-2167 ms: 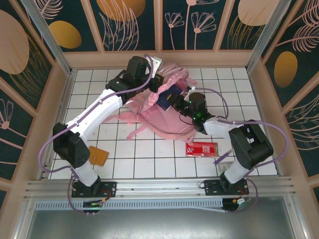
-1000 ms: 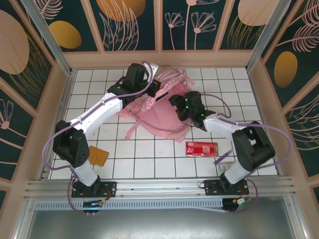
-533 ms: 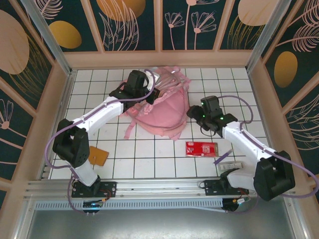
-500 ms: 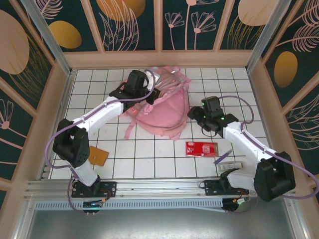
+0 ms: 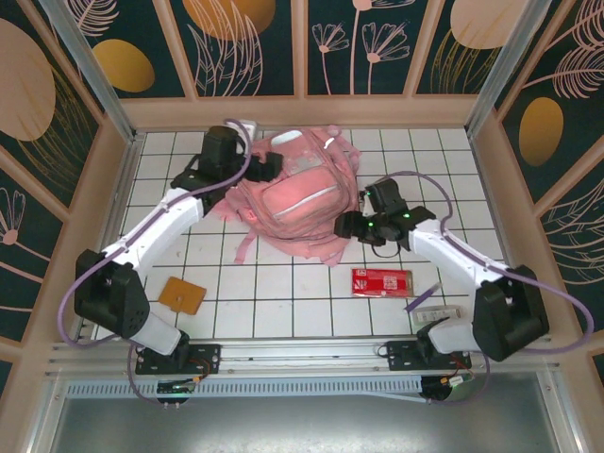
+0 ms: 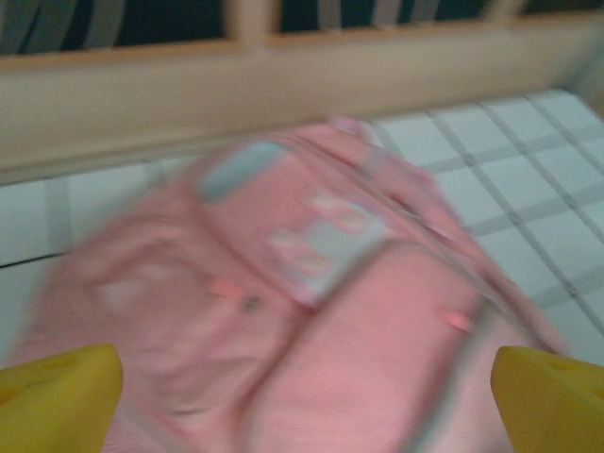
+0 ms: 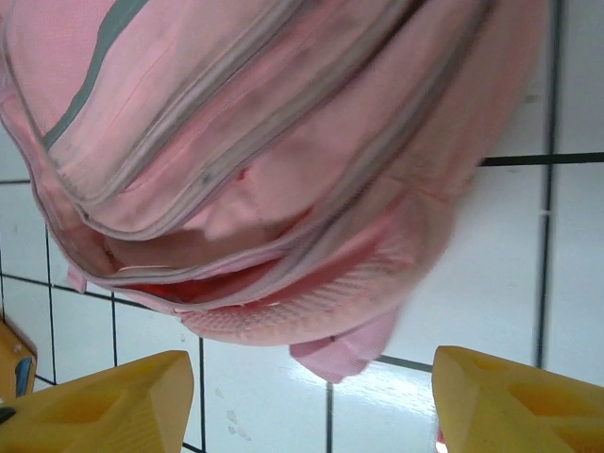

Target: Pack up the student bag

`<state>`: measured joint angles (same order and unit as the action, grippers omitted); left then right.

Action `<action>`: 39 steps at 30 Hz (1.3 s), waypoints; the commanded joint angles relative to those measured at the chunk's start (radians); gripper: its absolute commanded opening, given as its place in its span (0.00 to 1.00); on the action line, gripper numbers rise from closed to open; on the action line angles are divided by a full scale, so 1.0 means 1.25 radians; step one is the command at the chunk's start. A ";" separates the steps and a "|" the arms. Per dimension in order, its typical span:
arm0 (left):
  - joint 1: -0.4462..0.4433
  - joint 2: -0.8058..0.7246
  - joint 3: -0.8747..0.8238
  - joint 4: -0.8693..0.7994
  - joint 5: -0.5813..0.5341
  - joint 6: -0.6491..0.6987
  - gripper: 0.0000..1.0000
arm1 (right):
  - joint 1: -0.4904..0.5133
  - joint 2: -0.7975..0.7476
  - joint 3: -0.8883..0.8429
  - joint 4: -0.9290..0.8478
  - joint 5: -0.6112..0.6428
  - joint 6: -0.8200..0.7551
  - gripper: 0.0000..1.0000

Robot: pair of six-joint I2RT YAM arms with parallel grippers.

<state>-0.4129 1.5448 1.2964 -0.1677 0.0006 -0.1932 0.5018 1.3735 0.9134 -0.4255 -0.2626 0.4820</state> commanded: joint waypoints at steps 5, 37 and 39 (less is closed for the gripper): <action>0.047 0.225 0.028 0.015 -0.119 -0.034 0.94 | 0.055 0.154 0.056 0.125 0.009 -0.006 0.62; -0.083 -0.097 -0.113 -0.119 -0.001 0.543 0.97 | -0.171 0.304 0.180 0.134 -0.035 0.004 0.61; -0.083 -0.049 -0.116 -0.148 -0.075 0.599 0.97 | -0.172 0.252 0.117 0.117 -0.031 0.013 0.61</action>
<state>-0.5236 1.3945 1.2003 -0.2882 0.0978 0.3511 0.2893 1.7741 1.1400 -0.1623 -0.2718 0.4885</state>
